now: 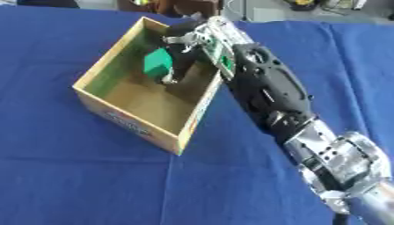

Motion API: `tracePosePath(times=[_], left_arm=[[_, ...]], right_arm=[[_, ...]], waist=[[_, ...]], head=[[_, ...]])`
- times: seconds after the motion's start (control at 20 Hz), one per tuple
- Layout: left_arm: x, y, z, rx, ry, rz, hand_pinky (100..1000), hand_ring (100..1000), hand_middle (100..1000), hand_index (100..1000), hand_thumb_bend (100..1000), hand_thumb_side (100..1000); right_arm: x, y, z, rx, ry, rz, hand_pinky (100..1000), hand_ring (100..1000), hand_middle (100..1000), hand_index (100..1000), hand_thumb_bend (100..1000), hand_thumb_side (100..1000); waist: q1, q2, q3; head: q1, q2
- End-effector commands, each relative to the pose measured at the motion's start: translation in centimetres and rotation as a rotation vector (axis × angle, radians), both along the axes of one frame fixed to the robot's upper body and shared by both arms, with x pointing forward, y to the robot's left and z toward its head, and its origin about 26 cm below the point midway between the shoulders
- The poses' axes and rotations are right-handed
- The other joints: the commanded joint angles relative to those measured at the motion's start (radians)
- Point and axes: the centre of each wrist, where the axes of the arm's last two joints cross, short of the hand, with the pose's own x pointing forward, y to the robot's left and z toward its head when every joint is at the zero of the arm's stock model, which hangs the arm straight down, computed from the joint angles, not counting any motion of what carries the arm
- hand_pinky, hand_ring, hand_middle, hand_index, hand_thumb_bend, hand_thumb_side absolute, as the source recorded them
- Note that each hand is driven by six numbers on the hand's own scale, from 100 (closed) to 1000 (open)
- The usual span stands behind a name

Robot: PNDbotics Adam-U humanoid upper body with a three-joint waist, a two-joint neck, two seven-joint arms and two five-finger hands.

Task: Pick up objects on the table and place them in the box.

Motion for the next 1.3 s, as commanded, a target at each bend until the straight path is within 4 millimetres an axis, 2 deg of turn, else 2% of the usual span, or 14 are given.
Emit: tracePosePath(times=[0.05, 0.1, 0.15, 0.25, 0.3, 0.9, 1.2, 1.3], left_arm=[[-0.2, -0.1, 0.6, 0.003, -0.023, -0.008, 680, 691, 710, 846, 100, 1000], [-0.2, -0.1, 0.6, 0.003, -0.023, -0.008, 680, 691, 710, 846, 100, 1000], [-0.2, -0.1, 0.6, 0.002, -0.023, -0.008, 680, 691, 710, 846, 100, 1000], [-0.2, -0.1, 0.6, 0.002, -0.023, -0.008, 680, 691, 710, 846, 100, 1000], [-0.2, -0.1, 0.6, 0.002, -0.023, -0.008, 680, 691, 710, 846, 100, 1000], [-0.3, 0.1, 0.4, 0.003, -0.015, -0.003, 681, 692, 711, 846, 100, 1000], [-0.3, 0.2, 0.3, 0.004, -0.012, 0.005, 682, 692, 711, 846, 100, 1000], [-0.3, 0.3, 0.3, 0.004, -0.012, 0.008, 682, 692, 711, 846, 100, 1000]], right_arm=[[-0.2, 0.0, 2.1, -0.028, -0.024, -0.001, 805, 802, 750, 811, 452, 513], [-0.2, 0.0, 2.1, -0.036, -0.018, -0.004, 805, 802, 750, 811, 452, 513], [-0.2, -0.1, 2.1, -0.044, -0.011, -0.009, 820, 835, 797, 845, 530, 511], [-0.2, -0.2, 2.3, -0.052, -0.006, -0.018, 828, 846, 820, 877, 601, 494], [-0.3, -0.2, 2.4, -0.05, -0.01, -0.021, 828, 843, 812, 877, 609, 491], [-2.7, -1.7, 6.7, 0.077, -0.158, 0.005, 831, 834, 801, 880, 649, 540], [-5.8, -2.9, 9.6, 0.189, -0.28, 0.057, 831, 822, 787, 873, 671, 607], [-7.0, -3.3, 10.5, 0.237, -0.318, 0.08, 830, 814, 776, 869, 648, 666]], waist=[[0.007, -0.022, -0.002], [0.008, -0.022, -0.002], [0.008, -0.023, -0.003], [0.01, -0.024, -0.004], [0.01, -0.024, -0.005], [0.021, -0.038, -0.031], [0.027, -0.041, -0.046], [0.029, -0.041, -0.052]], head=[[0.003, -0.006], [0.004, -0.006], [0.003, -0.006], [0.004, -0.006], [0.005, -0.006], [0.021, -0.003], [0.029, -0.003], [0.031, -0.002]])
